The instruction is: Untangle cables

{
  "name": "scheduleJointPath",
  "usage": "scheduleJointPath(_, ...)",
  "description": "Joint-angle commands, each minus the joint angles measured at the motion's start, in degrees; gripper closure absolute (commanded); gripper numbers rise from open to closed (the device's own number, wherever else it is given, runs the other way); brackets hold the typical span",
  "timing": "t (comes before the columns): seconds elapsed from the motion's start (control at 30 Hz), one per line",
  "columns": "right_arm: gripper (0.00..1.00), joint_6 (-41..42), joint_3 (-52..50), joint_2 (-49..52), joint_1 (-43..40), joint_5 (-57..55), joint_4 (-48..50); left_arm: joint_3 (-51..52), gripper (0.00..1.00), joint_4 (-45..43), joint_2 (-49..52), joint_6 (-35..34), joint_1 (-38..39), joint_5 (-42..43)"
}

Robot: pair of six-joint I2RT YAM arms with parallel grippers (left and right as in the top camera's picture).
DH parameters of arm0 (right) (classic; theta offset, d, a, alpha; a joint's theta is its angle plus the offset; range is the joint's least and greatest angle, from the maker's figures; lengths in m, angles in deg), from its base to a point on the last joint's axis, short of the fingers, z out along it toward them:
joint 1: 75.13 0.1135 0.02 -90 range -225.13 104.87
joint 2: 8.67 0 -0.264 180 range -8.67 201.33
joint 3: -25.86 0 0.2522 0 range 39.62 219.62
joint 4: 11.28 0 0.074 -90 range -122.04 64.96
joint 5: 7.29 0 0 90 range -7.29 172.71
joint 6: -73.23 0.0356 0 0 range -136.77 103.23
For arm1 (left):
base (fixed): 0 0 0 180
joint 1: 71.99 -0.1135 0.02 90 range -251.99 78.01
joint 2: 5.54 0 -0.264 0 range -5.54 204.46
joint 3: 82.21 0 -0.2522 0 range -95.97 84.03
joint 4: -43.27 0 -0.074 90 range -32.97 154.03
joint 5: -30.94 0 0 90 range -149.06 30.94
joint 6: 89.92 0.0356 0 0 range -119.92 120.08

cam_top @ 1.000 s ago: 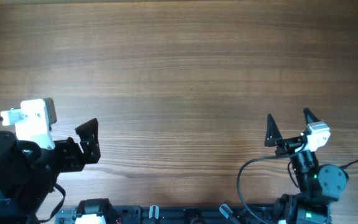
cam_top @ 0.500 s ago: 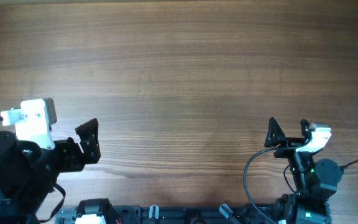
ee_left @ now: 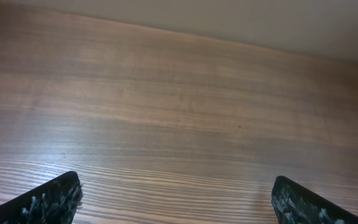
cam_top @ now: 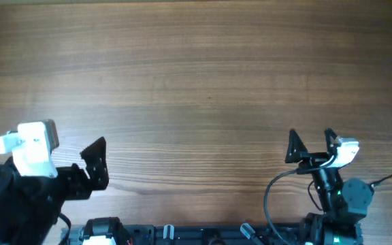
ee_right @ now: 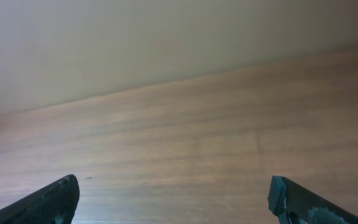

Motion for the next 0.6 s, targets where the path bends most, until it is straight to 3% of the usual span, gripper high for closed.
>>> scheduleJointPath(0.0, 0.0, 0.61, 0.37, -1.27, 2.78, -0.79, 0.15, -0.44, 0.0, -0.35, -1.66, 1.01, -0.42, -0.57)
scheduleJointPath(0.57, 0.01, 0.63, 0.37, -1.2, 4.24, -0.79, 0.13, -0.44, 0.0, 4.46, -15.74, 0.28, -0.42, -3.52)
